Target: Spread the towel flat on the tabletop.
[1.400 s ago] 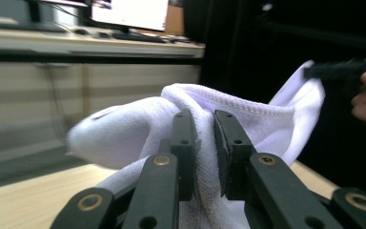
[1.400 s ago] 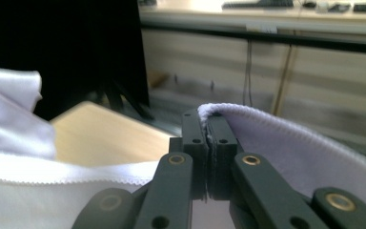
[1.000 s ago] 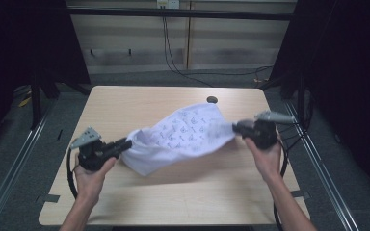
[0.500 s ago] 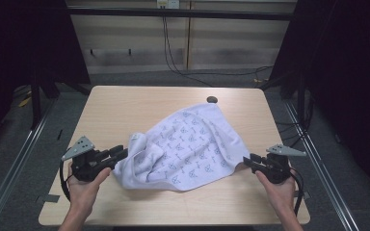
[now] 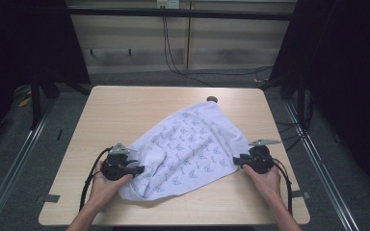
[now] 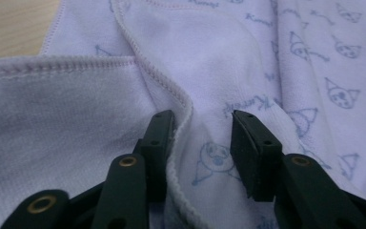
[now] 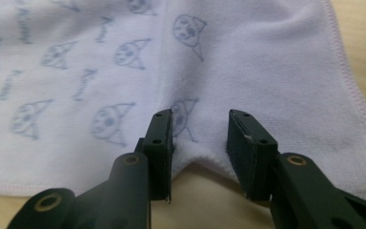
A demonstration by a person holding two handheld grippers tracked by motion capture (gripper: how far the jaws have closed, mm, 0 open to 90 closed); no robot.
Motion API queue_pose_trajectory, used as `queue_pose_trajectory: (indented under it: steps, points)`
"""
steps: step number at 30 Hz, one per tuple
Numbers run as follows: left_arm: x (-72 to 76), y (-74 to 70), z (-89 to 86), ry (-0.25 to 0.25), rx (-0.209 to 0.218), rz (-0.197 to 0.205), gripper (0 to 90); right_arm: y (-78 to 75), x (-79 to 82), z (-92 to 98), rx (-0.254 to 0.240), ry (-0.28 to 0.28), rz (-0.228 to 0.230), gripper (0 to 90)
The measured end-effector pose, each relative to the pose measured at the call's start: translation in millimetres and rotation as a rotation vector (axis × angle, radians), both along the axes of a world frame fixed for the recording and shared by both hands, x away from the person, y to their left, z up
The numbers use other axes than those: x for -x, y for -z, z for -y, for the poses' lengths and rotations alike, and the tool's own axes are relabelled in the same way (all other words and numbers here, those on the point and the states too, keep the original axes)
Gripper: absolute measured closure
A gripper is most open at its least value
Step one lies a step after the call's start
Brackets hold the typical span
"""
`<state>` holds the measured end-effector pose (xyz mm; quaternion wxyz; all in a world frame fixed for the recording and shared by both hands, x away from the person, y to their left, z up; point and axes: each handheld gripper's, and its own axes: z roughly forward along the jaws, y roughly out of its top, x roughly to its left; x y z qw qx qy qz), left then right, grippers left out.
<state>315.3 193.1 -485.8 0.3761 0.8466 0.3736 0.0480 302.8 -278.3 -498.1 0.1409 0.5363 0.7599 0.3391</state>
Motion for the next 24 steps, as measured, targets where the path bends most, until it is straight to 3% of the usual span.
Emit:
queue_pose_trajectory:
  steps: [2, 5, 6, 7, 8, 9, 10, 11, 13, 14, 17, 19, 21, 23, 24]
  points:
    - [9.8, 1.6, 3.8, -0.006, -0.002, 0.000, 61.1, 0.2, -9.5, 2.6, 0.037, 0.018, 0.013, 61.7]
    - [26.0, 2.0, 12.9, 0.014, -0.021, 0.030, 61.4, 0.9, -24.0, 7.9, 0.085, 0.063, 0.025, 60.8]
    - [38.3, 1.2, 21.9, 0.046, -0.026, 0.041, 62.6, -0.6, -33.8, 8.7, 0.106, 0.088, 0.006, 56.4]
    - [38.3, 1.2, 21.9, 0.046, -0.026, 0.041, 63.9, -2.0, -36.5, 7.4, 0.131, 0.097, 0.008, 53.1]
    - [43.2, 1.0, 25.4, 0.063, -0.016, 0.036, 63.9, -2.0, -36.5, 7.4, 0.131, 0.097, 0.008, 53.1]
    - [48.0, -0.4, 27.4, 0.078, 0.019, 0.038, 66.0, -3.8, -36.0, 6.1, 0.137, 0.101, 0.031, 53.3]
    - [49.9, -1.5, 28.6, 0.088, 0.059, 0.031, 76.6, -7.3, -32.8, 3.7, 0.094, 0.105, 0.055, 51.8]
    - [52.0, -4.6, 30.3, 0.115, 0.087, 0.022, 80.1, -10.7, -29.5, 0.6, 0.072, 0.094, 0.072, 51.9]
    - [53.3, -10.0, 32.4, 0.131, 0.106, 0.039, 85.6, -21.3, -17.7, -15.8, 0.043, 0.037, 0.109, 51.8]
    - [52.4, -13.8, 34.4, 0.140, 0.126, 0.040, 86.4, -30.8, -4.6, -39.9, -0.006, -0.067, 0.128, 51.9]
    - [51.8, -18.5, 40.6, 0.143, 0.149, 0.055, 85.8, -35.7, 5.0, -61.1, -0.018, -0.131, 0.143, 52.4]
    - [52.3, -21.7, 49.7, 0.182, 0.156, 0.055, 82.5, -39.0, 12.2, -82.2, -0.068, -0.205, 0.149, 52.8]
    - [53.8, -23.7, 59.3, 0.216, 0.155, 0.060, 71.5, -42.2, 16.6, -104.6, -0.093, -0.261, 0.158, 52.8]
    - [54.6, -26.8, 58.0, 0.178, 0.156, 0.092, 53.8, -46.5, 17.2, -127.6, -0.124, -0.317, 0.162, 52.4]
    - [52.9, -29.6, 52.4, 0.177, 0.174, 0.097, 52.4, -47.3, 16.8, -135.0, -0.127, -0.333, 0.166, 52.0]
